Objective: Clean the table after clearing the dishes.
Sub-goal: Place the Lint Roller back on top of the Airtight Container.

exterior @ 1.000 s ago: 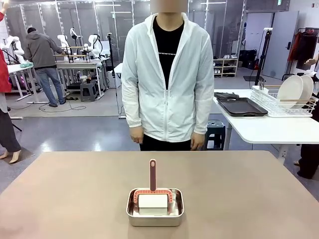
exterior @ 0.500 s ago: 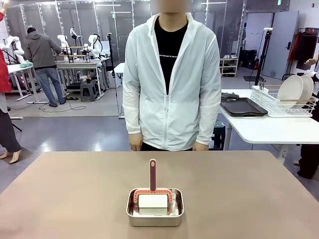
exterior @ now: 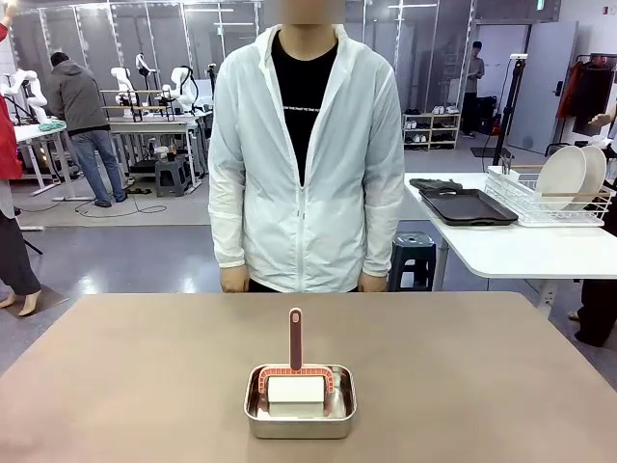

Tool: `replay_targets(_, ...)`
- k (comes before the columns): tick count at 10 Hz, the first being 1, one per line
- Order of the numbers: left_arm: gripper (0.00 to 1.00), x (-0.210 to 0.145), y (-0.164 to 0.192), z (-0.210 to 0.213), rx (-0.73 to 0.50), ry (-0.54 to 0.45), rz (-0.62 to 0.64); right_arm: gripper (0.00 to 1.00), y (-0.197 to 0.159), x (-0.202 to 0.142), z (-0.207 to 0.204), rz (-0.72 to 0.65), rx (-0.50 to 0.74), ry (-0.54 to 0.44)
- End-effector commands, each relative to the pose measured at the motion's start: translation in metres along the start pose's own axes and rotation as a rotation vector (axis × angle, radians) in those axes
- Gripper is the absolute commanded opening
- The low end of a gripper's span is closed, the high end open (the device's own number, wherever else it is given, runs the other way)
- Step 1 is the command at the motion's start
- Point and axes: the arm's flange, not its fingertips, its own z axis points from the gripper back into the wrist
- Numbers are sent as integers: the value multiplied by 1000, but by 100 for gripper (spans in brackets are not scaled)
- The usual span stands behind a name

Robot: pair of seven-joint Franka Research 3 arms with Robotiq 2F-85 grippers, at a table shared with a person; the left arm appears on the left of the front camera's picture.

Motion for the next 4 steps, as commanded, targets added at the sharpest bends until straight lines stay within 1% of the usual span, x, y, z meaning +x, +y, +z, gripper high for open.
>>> replay_targets(1, 100, -2, -2, 3, 3, -2, -13, 100, 2, 1, 0, 5, 5, 5)
replay_targets(4, 100, -2, -2, 3, 3, -2, -13, 100, 2, 1, 0, 5, 5, 5)
